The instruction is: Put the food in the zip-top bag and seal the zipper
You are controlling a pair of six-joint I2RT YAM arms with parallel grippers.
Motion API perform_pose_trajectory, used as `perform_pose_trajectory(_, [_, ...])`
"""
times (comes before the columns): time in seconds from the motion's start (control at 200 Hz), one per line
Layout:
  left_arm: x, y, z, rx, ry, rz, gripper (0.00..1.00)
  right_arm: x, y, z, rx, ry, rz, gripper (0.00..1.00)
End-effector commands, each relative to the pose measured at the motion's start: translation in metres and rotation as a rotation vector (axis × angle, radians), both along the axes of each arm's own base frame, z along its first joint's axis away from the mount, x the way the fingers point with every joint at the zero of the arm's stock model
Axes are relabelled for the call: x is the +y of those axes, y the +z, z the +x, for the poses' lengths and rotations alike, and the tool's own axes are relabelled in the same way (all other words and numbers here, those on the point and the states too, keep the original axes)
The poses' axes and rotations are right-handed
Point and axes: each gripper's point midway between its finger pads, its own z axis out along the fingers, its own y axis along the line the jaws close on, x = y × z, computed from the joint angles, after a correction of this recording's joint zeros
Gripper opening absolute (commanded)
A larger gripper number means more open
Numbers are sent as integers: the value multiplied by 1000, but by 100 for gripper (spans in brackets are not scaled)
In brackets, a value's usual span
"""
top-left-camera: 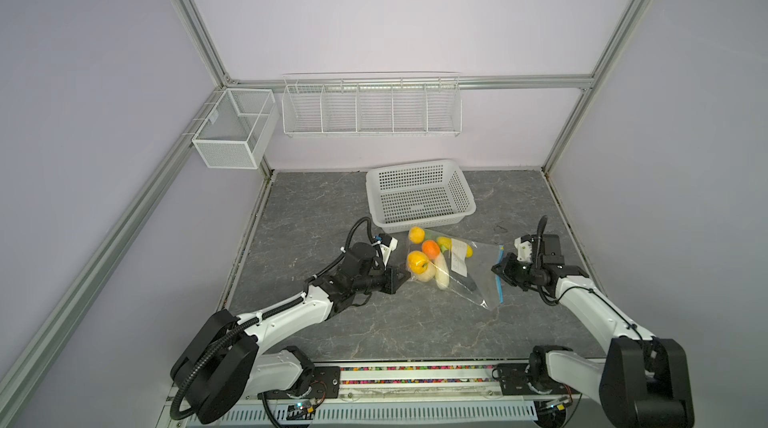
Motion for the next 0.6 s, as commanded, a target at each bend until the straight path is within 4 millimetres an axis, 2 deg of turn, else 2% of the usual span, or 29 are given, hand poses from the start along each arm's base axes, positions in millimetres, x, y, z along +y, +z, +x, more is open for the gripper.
perform_pose_trajectory(0.0, [1,-6,0,-18,-7,22,7,1,10,-1,-17,18,0,13])
perform_pose_trajectory(0.205, [0,-3,1,-29,-17,25,10,0,11,-1,-25,16,-4,12])
perform_pose_trajectory(0.32, [2,0,-2,-34,-18,10,6,2,7,-5,-3,24,2,12])
perform_pose_trajectory(0.385, [5,2,-3,-48,-12,17,0,5,15,-5,-6,45,15,12])
perform_pose_trajectory(0.485, [10,4,-1,-59,2,50,0,7,29,-5,-47,52,28,12])
perform_pose_trajectory(0.595, [9,13,2,-70,10,50,0,8,33,-8,-68,52,27,12])
